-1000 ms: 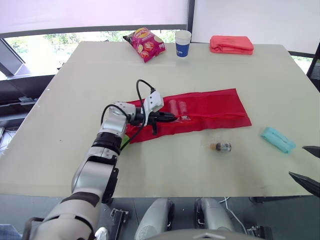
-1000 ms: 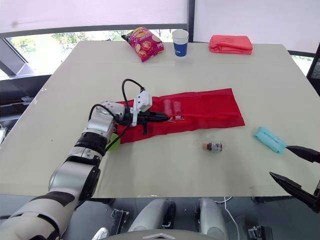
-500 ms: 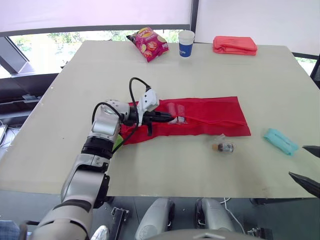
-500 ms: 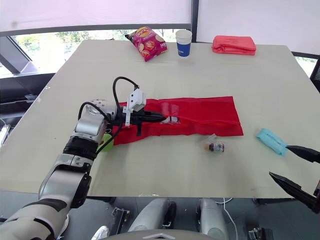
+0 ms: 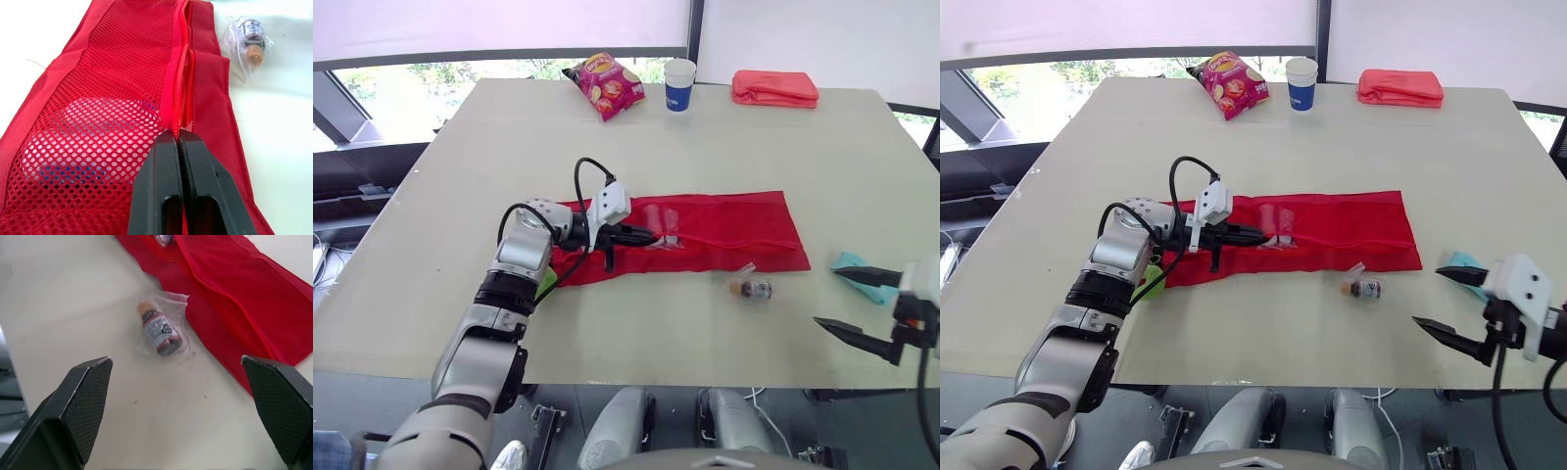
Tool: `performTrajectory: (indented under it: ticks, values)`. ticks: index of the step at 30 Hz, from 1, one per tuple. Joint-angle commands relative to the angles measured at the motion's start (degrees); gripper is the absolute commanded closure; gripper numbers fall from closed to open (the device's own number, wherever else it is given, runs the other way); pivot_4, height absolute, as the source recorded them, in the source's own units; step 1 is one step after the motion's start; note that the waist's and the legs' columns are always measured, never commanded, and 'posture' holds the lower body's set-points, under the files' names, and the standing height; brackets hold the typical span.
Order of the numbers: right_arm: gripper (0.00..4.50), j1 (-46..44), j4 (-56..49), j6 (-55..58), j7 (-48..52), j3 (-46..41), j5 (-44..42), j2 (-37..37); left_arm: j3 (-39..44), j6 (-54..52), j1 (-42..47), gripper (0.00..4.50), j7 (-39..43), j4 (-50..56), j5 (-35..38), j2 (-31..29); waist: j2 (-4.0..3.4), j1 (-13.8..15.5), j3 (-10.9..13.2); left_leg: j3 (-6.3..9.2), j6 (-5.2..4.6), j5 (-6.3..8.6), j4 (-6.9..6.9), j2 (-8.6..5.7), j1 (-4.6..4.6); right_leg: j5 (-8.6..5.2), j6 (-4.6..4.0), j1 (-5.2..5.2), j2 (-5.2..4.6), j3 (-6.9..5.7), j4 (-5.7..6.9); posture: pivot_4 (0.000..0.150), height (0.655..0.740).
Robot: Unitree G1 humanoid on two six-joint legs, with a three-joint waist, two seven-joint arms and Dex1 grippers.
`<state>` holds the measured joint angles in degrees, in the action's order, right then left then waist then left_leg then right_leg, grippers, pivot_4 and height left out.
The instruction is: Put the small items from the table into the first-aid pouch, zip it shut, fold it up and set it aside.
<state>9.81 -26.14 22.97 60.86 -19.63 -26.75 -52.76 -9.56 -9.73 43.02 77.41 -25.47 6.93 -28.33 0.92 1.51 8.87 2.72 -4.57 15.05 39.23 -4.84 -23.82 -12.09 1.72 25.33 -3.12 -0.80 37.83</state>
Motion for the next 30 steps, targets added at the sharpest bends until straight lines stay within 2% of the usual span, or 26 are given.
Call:
performTrajectory:
  ticks: [1,8,15,18,20,22,24,27,30]
  values:
    - [0.01,-6.51,4.64,-2.53,1.66,7.8,3.13,-0.31,-0.01,1.06,1.68,4.5,0.12,1.63,0.91,0.16,-0.01,0.07,0.0,0.0,0.0,0.0,0.0,0.0,0.0,0.0,0.0,0.0,0.0,0.0,0.01,0.15,0.7395]
    - [0.01,-16.46,14.48,-7.76,4.84,19.5,8.49,2.6,-0.08,1.72,1.85,4.5,-0.14,1.33,0.8,0.43,0.0,-0.18,0.01,0.01,0.0,0.0,0.01,-0.01,-0.01,0.0,0.0,0.01,0.01,-0.02,0.02,0.15,0.7395]
    - [0.01,-20.08,19.07,-10.65,5.27,23.01,10.53,5.45,-0.16,2.26,1.83,4.5,-0.41,0.81,0.7,0.54,0.0,-0.47,0.01,0.02,0.01,-0.01,0.01,-0.02,-0.01,0.0,0.0,0.02,0.02,-0.02,0.03,0.15,0.7395]
    - [0.82,-20.13,19.97,-11.87,5.4,23.42,11.44,5.5,-0.22,2.59,2.02,4.5,-0.5,0.39,0.67,0.64,0.0,-0.49,0.01,0.02,0.01,-0.01,0.01,-0.02,-0.01,0.0,0.0,0.02,0.02,-0.02,0.03,0.15,0.7395]
    - [1.58,-19.83,20.28,-12.7,5.33,23.41,12.09,5.28,-0.24,2.79,2.2,4.5,-0.55,0.04,0.65,0.72,-0.01,-0.52,0.01,0.02,0.01,-0.01,0.01,-0.02,-0.01,0.0,0.0,0.02,0.02,-0.02,0.03,0.15,0.7395]
    - [2.49,-19.2,20.09,-12.65,5.23,23.14,12.43,4.89,-0.26,2.98,2.35,4.5,-0.55,-0.28,0.65,0.82,-0.01,-0.55,0.01,0.02,0.01,-0.01,0.01,-0.02,-0.01,0.0,0.0,0.03,0.02,-0.02,0.04,0.15,0.7395]
    - [3.6,-17.95,19.04,-12.45,5.37,22.8,12.85,3.98,-0.31,3.17,2.46,4.5,-0.52,-0.57,0.63,0.97,-0.01,-0.5,0.01,0.02,0.01,-0.01,0.01,-0.02,-0.01,0.0,0.0,0.03,0.03,-0.02,0.04,0.15,0.7395]
    - [3.72,-16.02,17.05,-12.24,5.12,22.14,12.85,2.87,-0.43,3.45,2.56,4.5,-0.44,-0.91,0.62,1.19,-0.01,-0.36,0.0,0.02,0.01,-0.01,0.01,-0.02,-0.01,0.0,0.0,0.02,0.02,-0.03,0.03,0.15,0.7395]
    - [3.72,-13.41,11.25,-6.55,3.49,18.87,8.34,2.76,-0.57,3.67,2.64,4.5,-0.43,-1.17,0.63,1.44,-0.01,-0.24,0.0,0.03,0.01,-0.01,0.01,-0.02,-0.01,0.0,0.0,0.02,0.02,-0.03,0.03,0.15,0.7395]
